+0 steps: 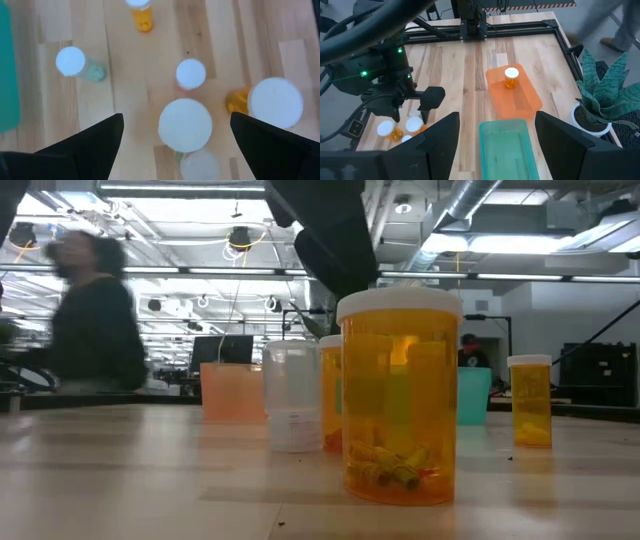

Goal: Pick and place medicine bottles into bin by pill shape (circle, oval)
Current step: Put the top orange capsule bottle into the orange bin

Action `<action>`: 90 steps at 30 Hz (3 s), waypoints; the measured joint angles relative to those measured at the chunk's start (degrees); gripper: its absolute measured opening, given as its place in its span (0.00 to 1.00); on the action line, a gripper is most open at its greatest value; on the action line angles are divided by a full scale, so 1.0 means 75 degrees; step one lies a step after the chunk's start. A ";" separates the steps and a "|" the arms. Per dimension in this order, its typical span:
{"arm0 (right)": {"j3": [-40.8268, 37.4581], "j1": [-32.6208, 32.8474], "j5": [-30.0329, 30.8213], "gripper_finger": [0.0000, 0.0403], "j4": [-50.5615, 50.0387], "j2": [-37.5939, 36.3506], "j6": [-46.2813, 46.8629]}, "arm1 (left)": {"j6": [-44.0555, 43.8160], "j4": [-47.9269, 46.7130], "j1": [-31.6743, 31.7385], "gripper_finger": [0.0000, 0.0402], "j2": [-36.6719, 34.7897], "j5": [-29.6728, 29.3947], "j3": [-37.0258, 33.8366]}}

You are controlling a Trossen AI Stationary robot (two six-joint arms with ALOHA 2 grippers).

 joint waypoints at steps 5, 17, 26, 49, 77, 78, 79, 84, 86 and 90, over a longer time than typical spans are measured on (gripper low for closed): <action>-0.0001 0.0004 0.0000 0.67 -0.0027 -0.0003 -0.0129 | -0.0638 0.0173 -0.0041 0.90 0.0107 0.0010 -0.0005; 0.0001 0.0000 -0.0003 0.67 -0.0163 -0.0003 -0.0467 | -0.1189 0.0123 -0.0129 0.90 0.0453 -0.0003 0.0017; 0.0001 0.0000 -0.0003 0.67 -0.0201 -0.0003 -0.0484 | -0.1167 0.0077 -0.0205 0.90 0.0613 -0.0097 0.0009; 0.0001 0.0000 -0.0006 0.67 -0.0230 -0.0003 -0.0461 | -0.0876 -0.0046 -0.0135 0.74 0.0632 -0.0217 0.0009; 0.0004 0.0003 -0.0009 0.67 -0.0341 -0.0006 -0.0338 | -0.1236 0.0013 -0.0122 0.56 0.0962 -0.0095 0.0475; 0.0004 0.0003 -0.0009 0.67 -0.0340 -0.0006 -0.0338 | -0.1237 -0.0049 -0.0118 0.54 0.0958 -0.0096 0.0528; 0.0004 0.0003 -0.0009 0.67 -0.0341 -0.0006 -0.0338 | -0.1239 -0.0119 -0.0100 0.52 0.0956 -0.0096 0.0575; 0.0004 0.0003 -0.0009 0.67 -0.0341 -0.0006 -0.0341 | -0.1304 -0.0331 -0.0100 0.46 0.0956 -0.0099 0.0695; 0.0004 0.0003 -0.0009 0.67 -0.0341 -0.0006 -0.0341 | -0.1389 -0.0319 -0.0098 0.46 0.0953 -0.0105 0.0717; 0.0004 0.0003 -0.0009 0.67 -0.0341 -0.0006 -0.0347 | -0.1714 -0.0344 -0.0071 0.47 0.0919 -0.0105 0.0717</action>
